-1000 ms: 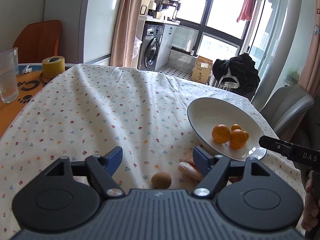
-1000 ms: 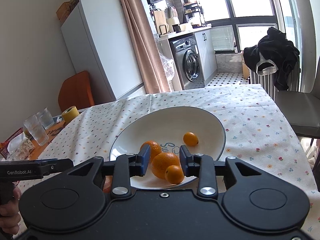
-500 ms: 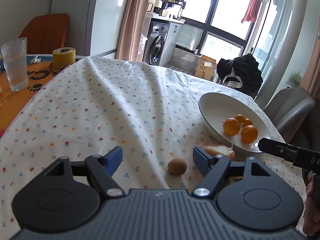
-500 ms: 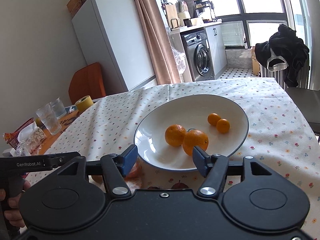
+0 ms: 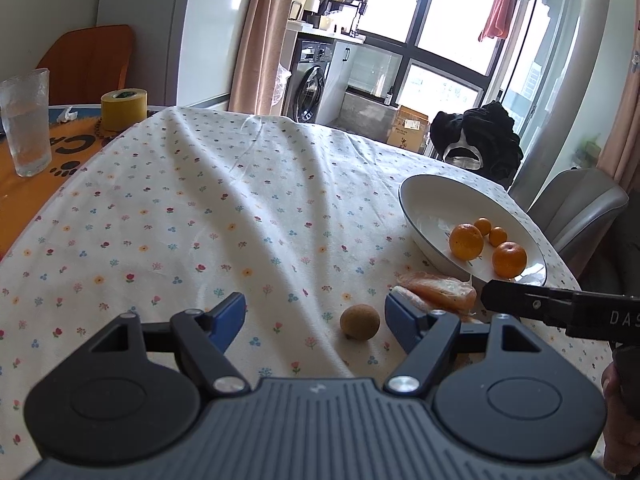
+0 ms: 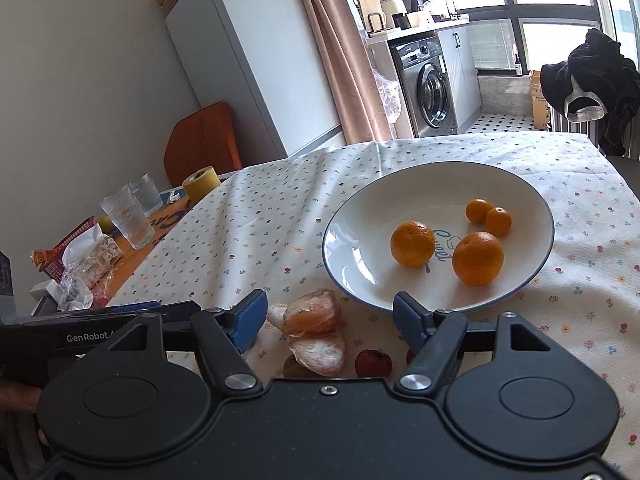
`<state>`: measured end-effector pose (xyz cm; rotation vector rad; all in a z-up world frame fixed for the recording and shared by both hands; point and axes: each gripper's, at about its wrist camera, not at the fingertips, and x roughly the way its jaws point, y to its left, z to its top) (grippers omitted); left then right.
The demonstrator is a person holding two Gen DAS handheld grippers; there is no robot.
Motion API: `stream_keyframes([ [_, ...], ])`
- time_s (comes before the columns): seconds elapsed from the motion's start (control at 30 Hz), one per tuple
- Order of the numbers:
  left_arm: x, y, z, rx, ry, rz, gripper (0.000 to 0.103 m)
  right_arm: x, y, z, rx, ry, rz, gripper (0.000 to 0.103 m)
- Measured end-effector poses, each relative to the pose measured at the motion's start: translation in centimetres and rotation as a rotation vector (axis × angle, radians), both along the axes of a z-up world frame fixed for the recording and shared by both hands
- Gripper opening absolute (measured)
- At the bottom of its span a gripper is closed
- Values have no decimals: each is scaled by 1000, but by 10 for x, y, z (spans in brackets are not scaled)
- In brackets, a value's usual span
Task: Organize fruits
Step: 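Grasp the peeled pink fruit with the right gripper while the left gripper grasps the kiwi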
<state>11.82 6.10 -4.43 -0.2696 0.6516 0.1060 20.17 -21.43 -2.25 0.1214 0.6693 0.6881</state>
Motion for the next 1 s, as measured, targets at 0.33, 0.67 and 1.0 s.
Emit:
stream_keyframes([
  [0.33, 5, 3, -6, -20, -8, -16, 66, 5, 22, -9, -28, 53, 27, 73],
  [0.67, 13, -5, -13, -46, 0, -69, 48, 17, 41, -22, -45, 87, 30, 73],
  [1.0, 21, -13, -20, -58, 9, -103, 45, 27, 44, -31, -23, 121, -5, 57],
])
